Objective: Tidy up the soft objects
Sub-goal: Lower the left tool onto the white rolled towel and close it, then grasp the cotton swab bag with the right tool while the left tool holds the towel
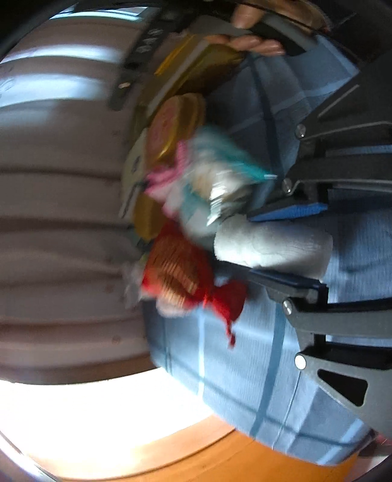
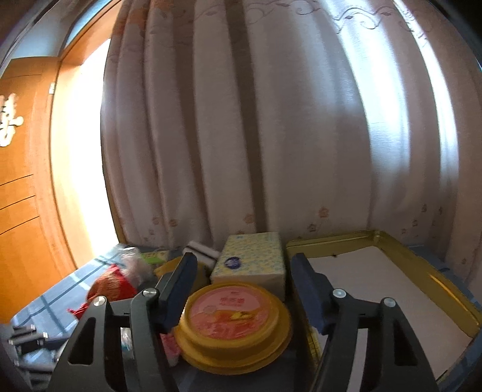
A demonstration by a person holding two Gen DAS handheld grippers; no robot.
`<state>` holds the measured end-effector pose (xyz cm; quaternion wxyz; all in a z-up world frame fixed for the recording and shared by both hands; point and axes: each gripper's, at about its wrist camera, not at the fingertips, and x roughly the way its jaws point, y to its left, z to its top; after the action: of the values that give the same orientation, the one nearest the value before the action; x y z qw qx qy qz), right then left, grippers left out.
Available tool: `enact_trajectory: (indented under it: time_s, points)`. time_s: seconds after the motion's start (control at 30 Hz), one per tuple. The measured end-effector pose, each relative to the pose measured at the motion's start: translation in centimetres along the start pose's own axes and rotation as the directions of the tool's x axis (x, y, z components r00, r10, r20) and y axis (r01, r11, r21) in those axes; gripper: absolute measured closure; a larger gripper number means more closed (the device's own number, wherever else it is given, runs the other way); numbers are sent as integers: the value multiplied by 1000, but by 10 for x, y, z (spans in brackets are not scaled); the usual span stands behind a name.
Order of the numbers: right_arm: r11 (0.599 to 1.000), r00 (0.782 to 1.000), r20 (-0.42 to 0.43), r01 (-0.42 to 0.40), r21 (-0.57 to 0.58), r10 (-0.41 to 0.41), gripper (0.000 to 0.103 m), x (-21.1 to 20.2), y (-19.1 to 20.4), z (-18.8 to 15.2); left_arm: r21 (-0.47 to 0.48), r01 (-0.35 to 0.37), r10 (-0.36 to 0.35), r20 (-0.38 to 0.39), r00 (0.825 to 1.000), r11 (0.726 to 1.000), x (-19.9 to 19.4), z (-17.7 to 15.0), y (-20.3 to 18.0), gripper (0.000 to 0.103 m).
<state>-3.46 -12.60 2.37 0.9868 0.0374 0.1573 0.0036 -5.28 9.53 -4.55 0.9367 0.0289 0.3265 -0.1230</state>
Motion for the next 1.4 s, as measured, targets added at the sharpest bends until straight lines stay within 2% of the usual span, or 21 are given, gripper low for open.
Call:
enact_trajectory:
  time_s: [0.1,0.23,0.33,0.4,0.53,0.67,0.73,0.87,0.9,1.03,1.13,1.23,1.4]
  points:
    - [996,995,-42,-88,-3,88,36,0,11,-4,-33,-29,31,58,998,999,-14,6,13,73]
    - [976,967,-135,-219,-2,217,36,1,39,-11,-45,-100,104,105,989,994,-27,11,26,73]
    - [954,930,-225,-299,-3,291,36,1,61,-20,-54,-124,130,116,985,991,-32,12,34,73]
    - [937,897,-283,-350,16,340,36,1,71,-27,-64,-144,150,117,982,988,-33,11,40,73]
    - [927,848,-397,-375,22,352,36,11,89,-48,-95,-139,149,103,984,986,-32,9,49,73]
    - [918,827,-439,-397,-13,352,36,16,105,-50,-100,-141,151,106,983,985,-33,6,51,73]
    - [910,807,-467,-414,-11,361,44,22,111,-51,-103,-142,153,111,982,984,-38,4,54,73]
    - [899,761,-525,-437,20,382,50,41,125,-60,-134,-141,157,121,980,981,-44,2,65,73]
    - [898,755,-532,-439,25,383,51,43,129,-62,-143,-137,155,121,980,980,-45,2,67,73]
    - [899,751,-544,-437,17,374,62,48,136,-65,-158,-145,163,112,980,977,-45,1,73,73]
    - [897,757,-544,-441,-17,362,65,44,139,-68,-161,-142,160,107,981,977,-43,1,71,72]
    - [892,776,-513,-451,-44,367,67,28,137,-66,-170,-141,160,108,981,975,-43,2,70,73]
    - [873,803,-415,-486,-40,428,67,-4,125,-43,-174,-128,151,129,980,977,-46,9,60,73]
